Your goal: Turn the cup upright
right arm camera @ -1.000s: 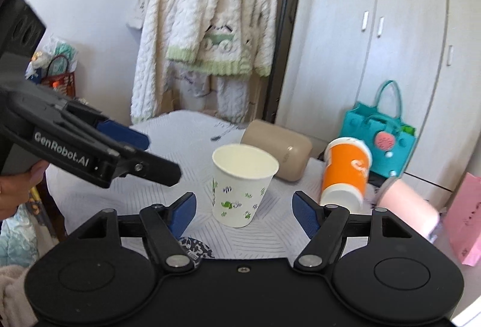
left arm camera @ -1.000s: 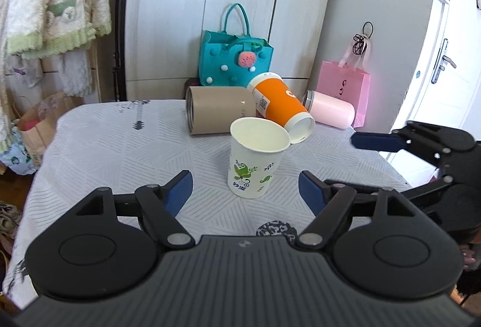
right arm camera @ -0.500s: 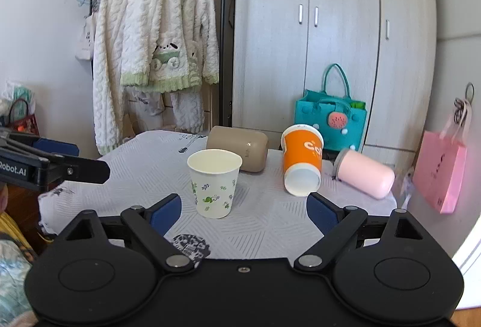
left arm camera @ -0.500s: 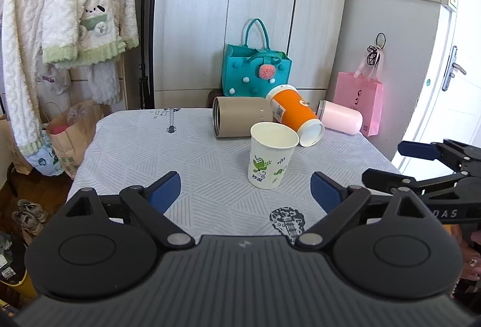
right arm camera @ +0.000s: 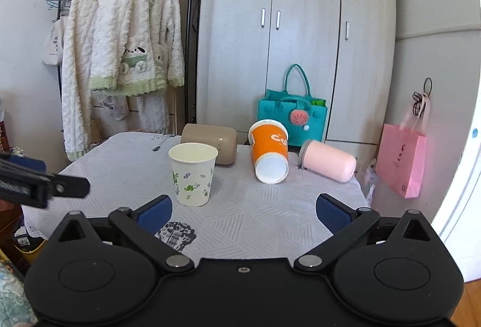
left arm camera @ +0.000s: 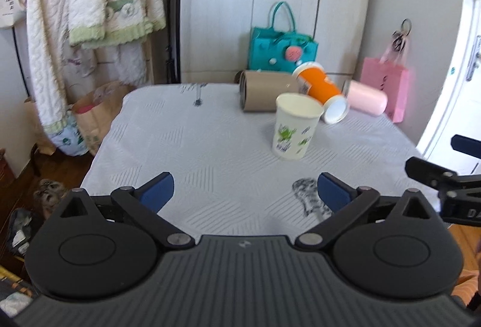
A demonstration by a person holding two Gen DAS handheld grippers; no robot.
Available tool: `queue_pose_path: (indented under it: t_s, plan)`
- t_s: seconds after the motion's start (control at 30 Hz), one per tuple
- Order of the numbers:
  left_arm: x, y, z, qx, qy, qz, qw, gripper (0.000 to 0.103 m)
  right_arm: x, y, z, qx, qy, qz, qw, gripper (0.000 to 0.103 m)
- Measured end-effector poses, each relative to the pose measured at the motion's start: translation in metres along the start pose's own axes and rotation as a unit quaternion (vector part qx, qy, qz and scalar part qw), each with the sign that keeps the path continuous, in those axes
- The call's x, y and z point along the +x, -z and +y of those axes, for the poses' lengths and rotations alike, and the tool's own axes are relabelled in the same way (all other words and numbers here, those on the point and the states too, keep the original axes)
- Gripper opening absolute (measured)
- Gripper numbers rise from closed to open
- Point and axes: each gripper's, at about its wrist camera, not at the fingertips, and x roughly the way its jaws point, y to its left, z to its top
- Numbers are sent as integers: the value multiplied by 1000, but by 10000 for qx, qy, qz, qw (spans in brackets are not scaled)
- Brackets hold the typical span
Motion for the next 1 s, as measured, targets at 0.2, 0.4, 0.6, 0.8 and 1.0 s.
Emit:
queue_pose_path:
  t_s: [0.2,0.4,0.6,0.8,1.0]
  plan:
    - [2,15,1,-67,-93,117,9999,103,1,13,4,255,272,150,9992,103]
    - [6,25,-6,200,-166,206,9995,103,-2,24,4,448,707,204,9963,103]
    - [5,28,-3,37,-177,118,9998,103,-3,28,8,371,731,267,9963,103]
    - [6,30,-3,-3,-175,177,9997,103,-5,30,13,321,653,311,9969,103]
    - [4,38,-3,-64,-90,-63,9999,103,-5,32,17,319,621,320,9970,103]
